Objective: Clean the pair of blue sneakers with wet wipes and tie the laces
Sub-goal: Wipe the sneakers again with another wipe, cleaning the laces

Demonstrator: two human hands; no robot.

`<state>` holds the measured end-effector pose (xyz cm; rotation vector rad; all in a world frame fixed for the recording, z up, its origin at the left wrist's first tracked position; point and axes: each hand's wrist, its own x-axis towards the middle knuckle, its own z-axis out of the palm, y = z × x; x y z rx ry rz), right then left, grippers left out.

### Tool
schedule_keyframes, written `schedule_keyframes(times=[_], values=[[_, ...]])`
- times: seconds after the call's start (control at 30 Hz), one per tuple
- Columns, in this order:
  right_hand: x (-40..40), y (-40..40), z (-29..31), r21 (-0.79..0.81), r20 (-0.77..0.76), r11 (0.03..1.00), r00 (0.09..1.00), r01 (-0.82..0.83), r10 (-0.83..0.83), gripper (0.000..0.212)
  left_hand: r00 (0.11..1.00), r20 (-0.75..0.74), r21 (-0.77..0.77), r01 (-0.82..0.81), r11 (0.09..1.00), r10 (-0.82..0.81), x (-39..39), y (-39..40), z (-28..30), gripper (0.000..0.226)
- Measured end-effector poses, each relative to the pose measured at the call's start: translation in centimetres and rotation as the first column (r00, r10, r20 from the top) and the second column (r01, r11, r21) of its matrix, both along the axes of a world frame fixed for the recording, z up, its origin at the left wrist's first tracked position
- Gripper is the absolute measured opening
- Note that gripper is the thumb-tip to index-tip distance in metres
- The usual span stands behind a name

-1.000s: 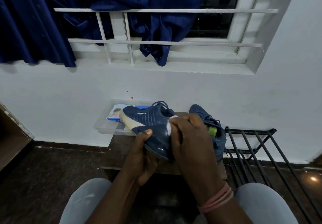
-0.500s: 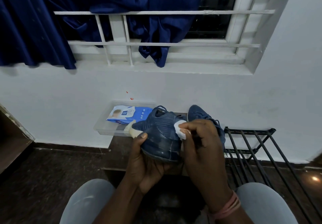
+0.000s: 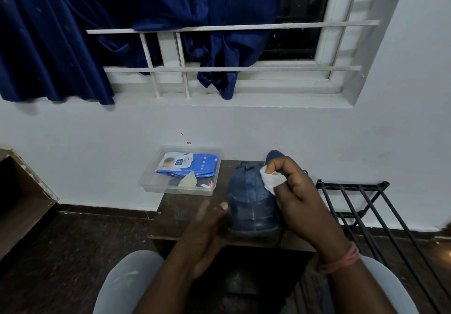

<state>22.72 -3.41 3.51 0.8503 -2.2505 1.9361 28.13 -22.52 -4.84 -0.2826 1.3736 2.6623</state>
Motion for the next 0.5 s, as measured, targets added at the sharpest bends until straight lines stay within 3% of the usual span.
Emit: schedule_keyframes(times=[0.07, 0.1, 0.2, 0.27, 0.33, 0.4, 0.43, 0.5], values=[[-0.5, 0.6, -0.5, 0.087, -0.013, 0.996, 1.0, -0.017, 0.018, 0.015, 0.985, -0.079, -0.293, -0.167, 0.942, 0.15, 0.7, -0.6, 1.2, 0.103], [-0.4, 0.5, -1.0, 0.139, -0.028, 0.99, 0.999, -0.022, 0.026, 0.017, 0.976, -0.136, -0.429, -0.214, 0.878, 0.171, 1.1, -0.6, 1.9, 0.095], [0.2, -0.4, -1.9, 0.231, -0.132, 0.972, 0.989, -0.029, 0.061, 0.024, 0.965, -0.257, -0.685, -0.217, 0.695, 0.048, 2.5, 0.0, 3.4, 0.05], [0.7, -0.8, -2.0, 0.29, -0.212, 0.957, 0.973, -0.027, 0.092, 0.03, 0.961, -0.277, -0.767, -0.223, 0.601, 0.002, 3.0, 0.4, 4.5, 0.042], [1.3, -1.0, -2.2, 0.328, -0.221, 0.945, 0.971, -0.016, 0.093, 0.035, 0.955, -0.291, -0.906, -0.256, 0.337, -0.057, 2.5, 0.3, 4.9, 0.054], [1.8, -1.3, -2.5, 0.328, -0.206, 0.945, 0.976, 0.0, 0.071, 0.038, 0.955, -0.28, -0.948, -0.257, 0.189, -0.104, 2.0, 0.4, 4.9, 0.06], [2.0, -1.4, -2.7, 0.305, -0.206, 0.952, 0.977, 0.013, 0.052, 0.037, 0.95, -0.289, -0.946, -0.265, 0.186, -0.115, 1.8, 0.5, 4.7, 0.059], [2.3, -1.6, -2.8, 0.245, -0.196, 0.969, 0.98, 0.026, 0.023, 0.029, 0.95, -0.297, -0.921, -0.258, 0.293, -0.097, 2.0, 1.1, 4.3, 0.059]])
